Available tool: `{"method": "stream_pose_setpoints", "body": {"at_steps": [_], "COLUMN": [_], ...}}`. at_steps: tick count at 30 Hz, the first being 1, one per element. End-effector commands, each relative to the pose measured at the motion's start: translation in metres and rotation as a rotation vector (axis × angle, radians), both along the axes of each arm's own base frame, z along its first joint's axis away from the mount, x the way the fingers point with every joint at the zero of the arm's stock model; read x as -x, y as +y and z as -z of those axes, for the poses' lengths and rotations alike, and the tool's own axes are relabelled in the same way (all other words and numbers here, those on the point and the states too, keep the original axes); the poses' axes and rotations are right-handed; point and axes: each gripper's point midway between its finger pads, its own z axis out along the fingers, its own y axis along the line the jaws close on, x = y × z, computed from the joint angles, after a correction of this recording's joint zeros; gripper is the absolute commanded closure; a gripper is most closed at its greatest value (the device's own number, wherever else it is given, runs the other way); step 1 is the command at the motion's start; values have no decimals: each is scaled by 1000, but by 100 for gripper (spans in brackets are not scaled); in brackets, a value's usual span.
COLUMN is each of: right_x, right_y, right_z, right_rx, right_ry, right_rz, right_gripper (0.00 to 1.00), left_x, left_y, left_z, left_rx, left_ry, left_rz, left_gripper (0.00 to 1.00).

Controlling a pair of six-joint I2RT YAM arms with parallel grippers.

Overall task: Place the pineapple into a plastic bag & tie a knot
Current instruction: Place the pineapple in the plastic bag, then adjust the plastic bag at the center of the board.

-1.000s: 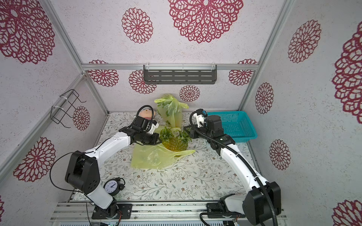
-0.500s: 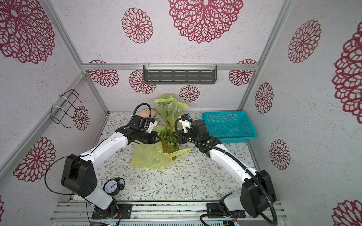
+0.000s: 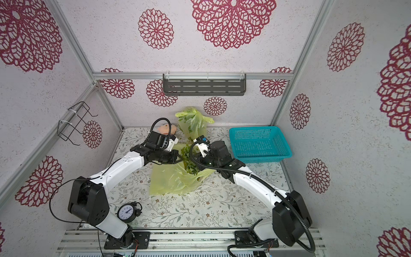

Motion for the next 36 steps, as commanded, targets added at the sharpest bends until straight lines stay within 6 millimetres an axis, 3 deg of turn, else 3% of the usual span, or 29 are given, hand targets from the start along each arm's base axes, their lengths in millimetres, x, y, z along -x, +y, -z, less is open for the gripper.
{"method": "stream_pose_setpoints", "body": {"at_steps": [1, 7, 11, 15, 18, 21, 24, 29, 32, 36], "right_x": [-1, -3, -3, -10, -19, -33, -49, -74, -83, -89], "right_y": [23, 45, 47, 29, 5, -29, -67, -139, -172, -191], "right_z": [-33, 4, -7, -39, -59, -67, -65, -43, -26, -5], "right_rx": [-50, 53, 38, -14, -57, -84, -121, -152, -149, -153], "right_ry": [-137, -120, -108, -165, -198, -200, -165, -70, 5, 100], "right_rz": [-75, -131, -131, -17, 98, 241, 369, 610, 710, 740], "right_gripper": [100, 99, 65, 38, 29, 22, 17, 11, 8, 7], "left_x": [-7, -10, -10, -11, -9, -2, 11, 36, 49, 68], "left_y": [7, 18, 31, 52, 62, 62, 46, -3, -35, -75], "left_z": [-20, -26, -34, -48, -64, -82, -98, -117, -112, -92], "left_rx": [23, 29, 36, 18, -9, -36, -80, -148, -221, -307], "left_ry": [-69, -79, -89, -130, -190, -262, -332, -443, -474, -472], "left_rz": [-37, -88, -141, -221, -248, -225, -145, 49, 184, 374], "left_gripper": [100, 98, 78, 51, 35, 27, 19, 7, 2, 2]}}
